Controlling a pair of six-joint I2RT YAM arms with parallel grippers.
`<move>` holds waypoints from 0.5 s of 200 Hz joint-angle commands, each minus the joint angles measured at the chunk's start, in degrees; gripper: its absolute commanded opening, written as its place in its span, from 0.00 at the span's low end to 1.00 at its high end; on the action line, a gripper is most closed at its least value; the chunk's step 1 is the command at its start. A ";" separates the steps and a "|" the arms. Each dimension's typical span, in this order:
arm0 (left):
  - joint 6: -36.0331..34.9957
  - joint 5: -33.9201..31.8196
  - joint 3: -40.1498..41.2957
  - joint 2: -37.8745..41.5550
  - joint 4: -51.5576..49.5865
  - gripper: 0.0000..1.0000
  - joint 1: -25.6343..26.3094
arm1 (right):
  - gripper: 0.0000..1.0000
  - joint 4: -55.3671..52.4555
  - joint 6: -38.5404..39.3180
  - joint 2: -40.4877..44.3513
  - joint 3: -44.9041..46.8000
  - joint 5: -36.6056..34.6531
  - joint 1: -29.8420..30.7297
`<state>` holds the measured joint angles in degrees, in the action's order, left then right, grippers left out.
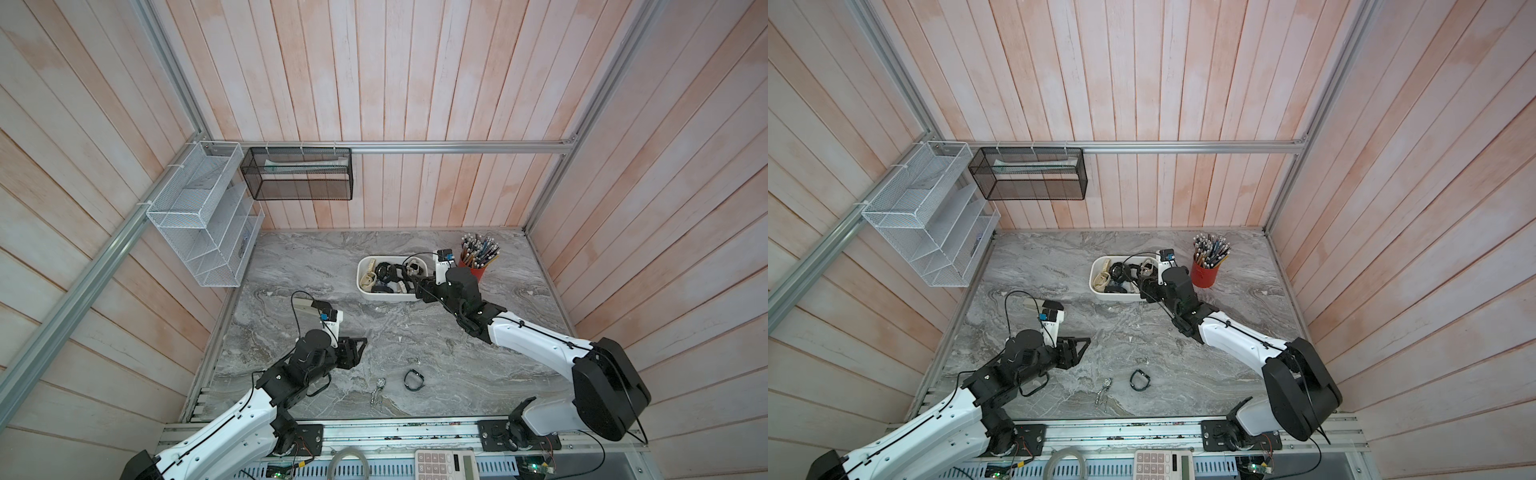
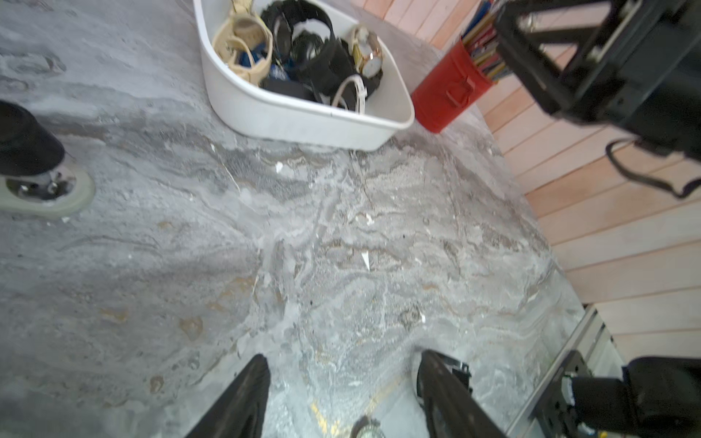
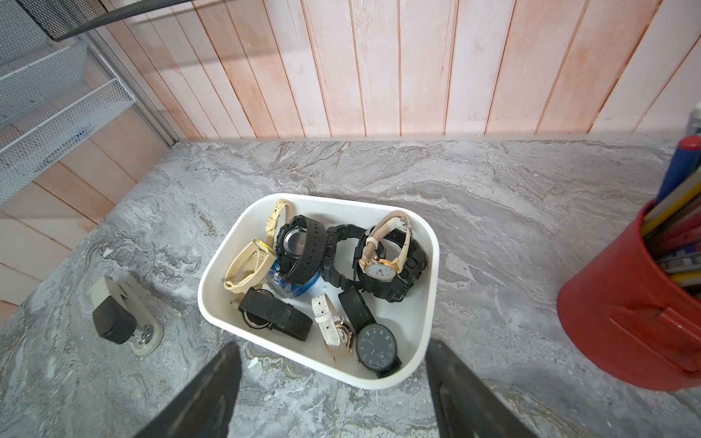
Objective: Put the watch into the storage box
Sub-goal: Pick up the watch at the center of the board.
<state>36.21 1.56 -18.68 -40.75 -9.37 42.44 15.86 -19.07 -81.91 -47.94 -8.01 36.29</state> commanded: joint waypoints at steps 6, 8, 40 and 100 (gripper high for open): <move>6.92 -3.96 2.82 0.81 -4.03 0.61 6.63 | 0.78 0.39 0.11 -0.49 -1.52 -0.20 -0.15; 7.23 -4.18 2.78 0.75 -4.20 0.60 7.29 | 0.78 0.35 0.09 -0.46 -1.40 -0.24 -0.16; 11.03 -7.79 2.20 -1.57 -7.14 0.54 17.13 | 0.78 -0.19 0.30 0.59 -0.65 -1.18 -0.10; 14.77 -6.88 2.41 -6.57 -8.02 0.49 27.07 | 0.79 -0.92 0.52 0.71 -0.31 -2.17 -0.16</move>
<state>48.95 -4.95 -16.16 -45.71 -16.38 67.75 15.79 -19.05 -82.00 -47.94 -8.95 36.29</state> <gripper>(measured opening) 0.494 0.786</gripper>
